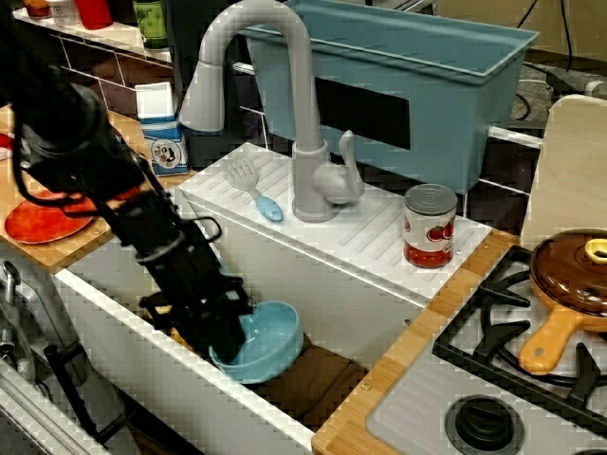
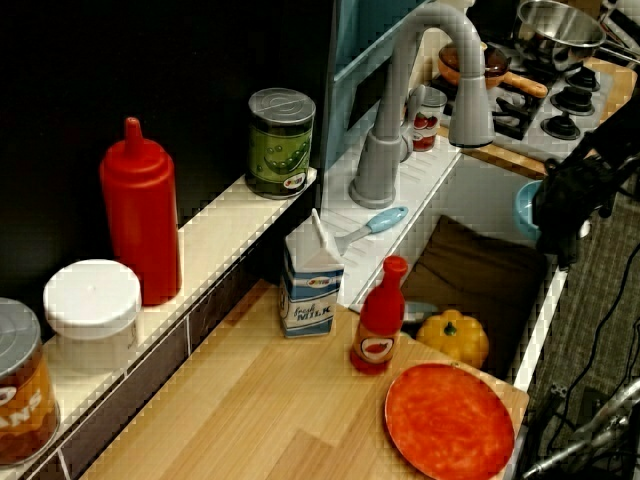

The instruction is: Lift bowl

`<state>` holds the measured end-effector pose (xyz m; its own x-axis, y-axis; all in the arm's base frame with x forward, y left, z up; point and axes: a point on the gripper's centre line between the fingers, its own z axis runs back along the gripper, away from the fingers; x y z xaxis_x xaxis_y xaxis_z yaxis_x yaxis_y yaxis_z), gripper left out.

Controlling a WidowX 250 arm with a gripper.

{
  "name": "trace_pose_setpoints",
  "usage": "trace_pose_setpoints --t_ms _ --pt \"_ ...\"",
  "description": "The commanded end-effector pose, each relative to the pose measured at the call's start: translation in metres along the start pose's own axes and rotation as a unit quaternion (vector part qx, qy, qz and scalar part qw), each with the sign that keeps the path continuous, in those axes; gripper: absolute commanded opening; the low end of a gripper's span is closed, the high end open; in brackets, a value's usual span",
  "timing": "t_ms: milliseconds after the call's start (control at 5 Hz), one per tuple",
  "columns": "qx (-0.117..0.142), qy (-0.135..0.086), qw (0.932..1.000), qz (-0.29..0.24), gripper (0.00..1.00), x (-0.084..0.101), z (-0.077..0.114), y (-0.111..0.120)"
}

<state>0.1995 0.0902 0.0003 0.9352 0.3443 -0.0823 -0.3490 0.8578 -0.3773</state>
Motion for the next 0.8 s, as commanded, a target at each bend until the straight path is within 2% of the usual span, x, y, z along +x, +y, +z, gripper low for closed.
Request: trace_pose_setpoints --t_ms 0,200,400,600 --pt "-0.049 0.009 0.9983 0.031 0.0 -0.001 0.036 -0.035" --pt "-0.083 0.018 0.9955 0.041 0.0 0.008 0.064 -0.063" --pt "-0.113 0.014 0.9927 0.039 0.0 0.016 0.099 -0.076" --pt "-0.117 0.013 0.9925 0.034 0.0 0.016 0.115 -0.079"
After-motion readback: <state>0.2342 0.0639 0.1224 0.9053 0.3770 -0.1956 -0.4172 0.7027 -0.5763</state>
